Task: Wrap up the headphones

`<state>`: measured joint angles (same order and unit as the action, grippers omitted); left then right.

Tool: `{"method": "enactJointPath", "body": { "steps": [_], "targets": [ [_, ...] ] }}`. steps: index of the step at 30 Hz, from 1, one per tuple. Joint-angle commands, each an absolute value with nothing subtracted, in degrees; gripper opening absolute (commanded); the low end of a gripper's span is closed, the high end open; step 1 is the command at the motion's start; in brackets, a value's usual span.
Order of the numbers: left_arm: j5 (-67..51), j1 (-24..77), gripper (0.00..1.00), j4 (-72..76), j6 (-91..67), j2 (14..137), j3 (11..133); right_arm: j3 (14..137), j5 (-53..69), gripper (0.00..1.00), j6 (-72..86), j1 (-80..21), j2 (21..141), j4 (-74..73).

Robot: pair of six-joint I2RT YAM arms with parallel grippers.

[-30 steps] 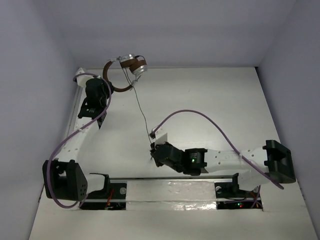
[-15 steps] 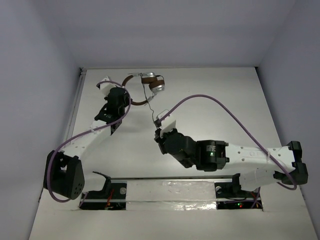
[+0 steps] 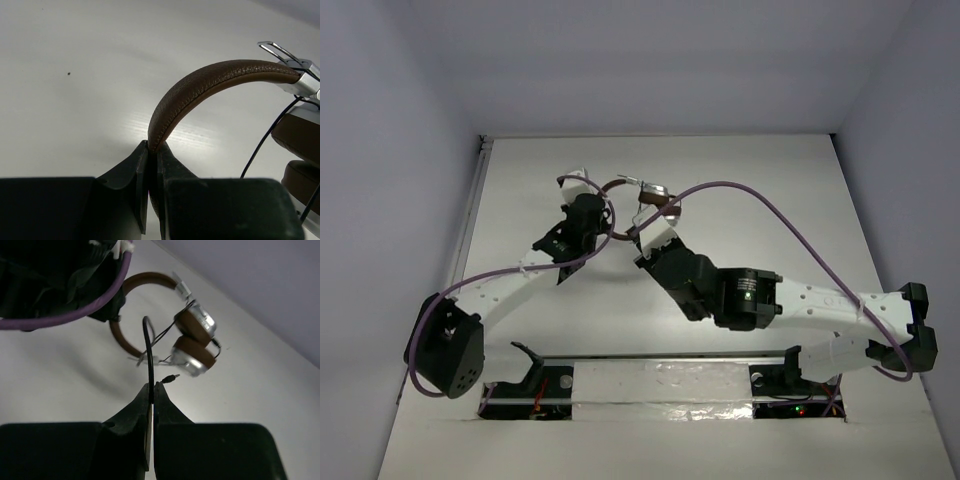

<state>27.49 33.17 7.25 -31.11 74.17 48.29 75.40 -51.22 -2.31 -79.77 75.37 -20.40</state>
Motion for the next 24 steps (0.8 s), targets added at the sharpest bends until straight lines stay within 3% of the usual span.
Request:
{"method": "enactJointPath", "body": {
  "steps": [1, 19, 24],
  "targets": [
    [28.74, 35.41, 0.0, 7.12, -29.62, 71.19, 46.68, 78.05, -54.05, 0.0, -8.17, -78.05, 74.97, -19.68],
    [16.62, 39.64, 0.0, 3.25, -27.33, 61.7, 40.7, 73.92, -53.26, 0.0, -11.43, -66.11, 74.44, -13.8],
    [18.46, 43.68, 0.0, 1.5, -26.02, 61.52, 41.13, 73.83, -50.72, 0.0, -12.04, -62.94, 75.85, -11.08]
  ]
}}
